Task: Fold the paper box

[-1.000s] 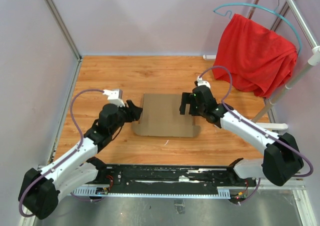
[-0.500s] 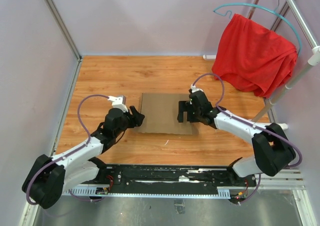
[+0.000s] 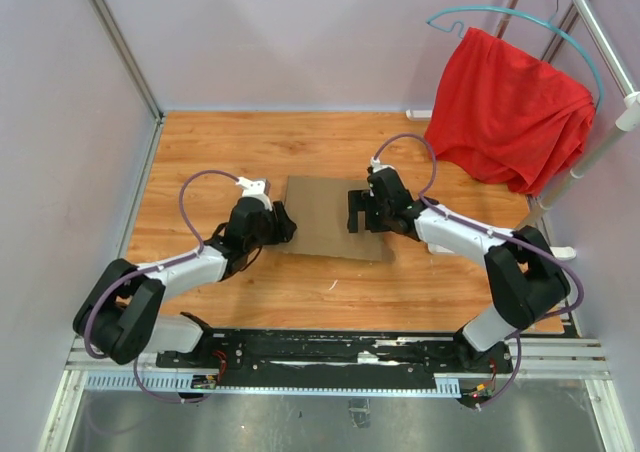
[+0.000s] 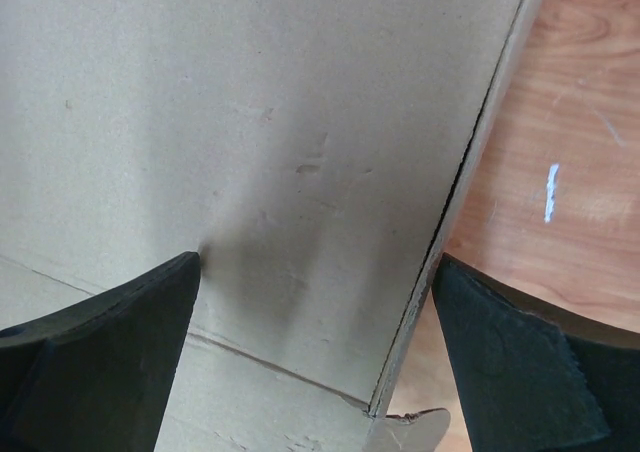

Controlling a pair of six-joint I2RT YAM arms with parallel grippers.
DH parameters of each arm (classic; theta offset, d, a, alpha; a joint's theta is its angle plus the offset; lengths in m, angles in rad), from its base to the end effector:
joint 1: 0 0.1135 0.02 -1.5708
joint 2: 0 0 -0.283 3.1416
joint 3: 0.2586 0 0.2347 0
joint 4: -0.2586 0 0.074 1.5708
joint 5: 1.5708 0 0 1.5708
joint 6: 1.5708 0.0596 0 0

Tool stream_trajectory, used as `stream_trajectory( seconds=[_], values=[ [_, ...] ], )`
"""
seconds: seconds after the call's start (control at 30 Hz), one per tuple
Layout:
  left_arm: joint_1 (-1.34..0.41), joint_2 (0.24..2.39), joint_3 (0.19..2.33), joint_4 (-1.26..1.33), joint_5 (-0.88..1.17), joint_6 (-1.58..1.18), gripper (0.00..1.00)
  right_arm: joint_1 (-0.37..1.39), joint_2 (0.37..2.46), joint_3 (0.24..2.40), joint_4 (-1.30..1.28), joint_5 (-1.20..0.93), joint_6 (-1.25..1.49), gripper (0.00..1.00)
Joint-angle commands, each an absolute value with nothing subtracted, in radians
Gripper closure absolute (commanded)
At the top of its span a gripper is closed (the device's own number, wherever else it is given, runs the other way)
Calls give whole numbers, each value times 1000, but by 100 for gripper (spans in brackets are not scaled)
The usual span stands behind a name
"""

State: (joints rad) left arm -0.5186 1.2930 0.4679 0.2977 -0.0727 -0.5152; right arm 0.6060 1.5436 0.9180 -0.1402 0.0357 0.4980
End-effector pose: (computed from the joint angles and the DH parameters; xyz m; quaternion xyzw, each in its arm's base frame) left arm 0.2243 -0.1230 0.1925 -0.0166 0.8664 -0.2187 0.4485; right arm 0.2705 0.1849 0.2196 -0.0427 0.9190 0.1914 0.3421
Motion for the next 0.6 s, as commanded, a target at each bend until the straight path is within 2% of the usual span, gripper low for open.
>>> stream_trajectory(
  seconds=[0.0, 0.3, 0.43, 0.57],
  values=[
    [-518, 1355, 566, 344, -49, -476, 45, 591, 1622, 1006, -194, 61, 463, 2],
    [-512, 1493, 678, 338, -53, -472, 46, 540, 1720, 1155, -206, 18, 443, 1],
    [-495, 1494, 698, 329, -54, -466, 41, 527, 1735, 1212, -248, 59, 420, 2],
    [-481, 1427, 692, 276, -120, -463, 37, 509, 1666, 1174, -236, 74, 418, 2]
  ],
)
